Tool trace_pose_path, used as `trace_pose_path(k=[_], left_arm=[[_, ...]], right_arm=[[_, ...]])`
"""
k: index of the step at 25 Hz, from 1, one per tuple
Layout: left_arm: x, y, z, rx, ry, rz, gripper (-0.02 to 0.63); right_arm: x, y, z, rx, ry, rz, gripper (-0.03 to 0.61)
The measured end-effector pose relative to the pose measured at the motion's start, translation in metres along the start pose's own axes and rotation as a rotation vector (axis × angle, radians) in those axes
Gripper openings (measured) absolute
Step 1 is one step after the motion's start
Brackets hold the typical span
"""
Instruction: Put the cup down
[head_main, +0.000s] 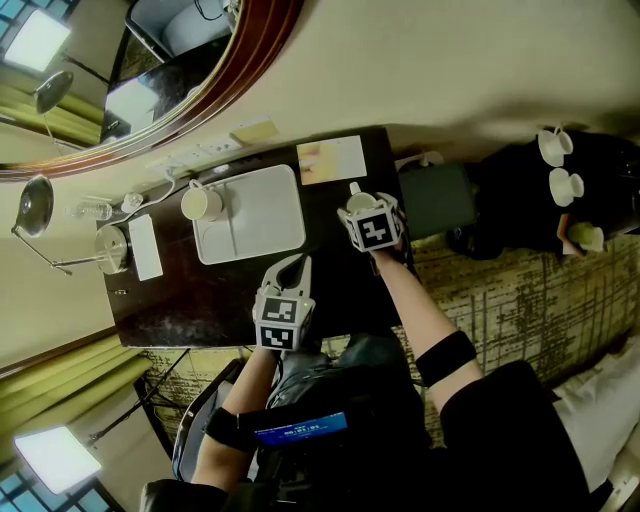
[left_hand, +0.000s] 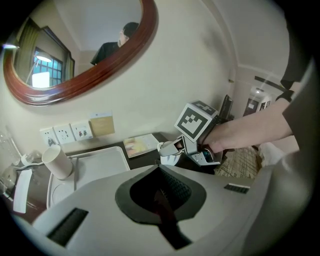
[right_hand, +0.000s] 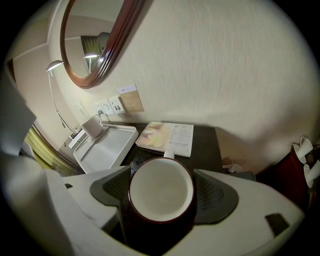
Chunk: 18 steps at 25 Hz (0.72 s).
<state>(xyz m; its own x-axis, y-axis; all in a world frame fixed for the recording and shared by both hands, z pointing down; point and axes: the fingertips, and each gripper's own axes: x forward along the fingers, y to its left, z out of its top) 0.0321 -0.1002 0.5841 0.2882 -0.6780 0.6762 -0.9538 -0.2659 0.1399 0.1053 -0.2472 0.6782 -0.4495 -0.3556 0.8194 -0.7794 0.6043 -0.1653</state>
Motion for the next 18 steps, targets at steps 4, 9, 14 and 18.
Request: trace_pose_path(k=[4, 9, 14, 18], left_arm=[[-0.008, 0.005, 0.000, 0.004, -0.011, -0.002, 0.003], [-0.019, 0.005, -0.001, 0.007, -0.025, -0.013, 0.003], [-0.036, 0.010, -0.004, 0.009, -0.046, -0.021, 0.003], [-0.053, 0.020, -0.016, 0.007, -0.046, -0.023, 0.003]], right_arm=[[-0.010, 0.006, 0.001, 0.010, -0.002, -0.002, 0.396], [-0.030, 0.016, 0.001, 0.015, -0.009, -0.015, 0.394], [-0.049, 0.030, 0.001, 0.032, -0.022, -0.028, 0.394], [-0.059, 0.058, -0.003, 0.061, -0.037, 0.006, 0.394]])
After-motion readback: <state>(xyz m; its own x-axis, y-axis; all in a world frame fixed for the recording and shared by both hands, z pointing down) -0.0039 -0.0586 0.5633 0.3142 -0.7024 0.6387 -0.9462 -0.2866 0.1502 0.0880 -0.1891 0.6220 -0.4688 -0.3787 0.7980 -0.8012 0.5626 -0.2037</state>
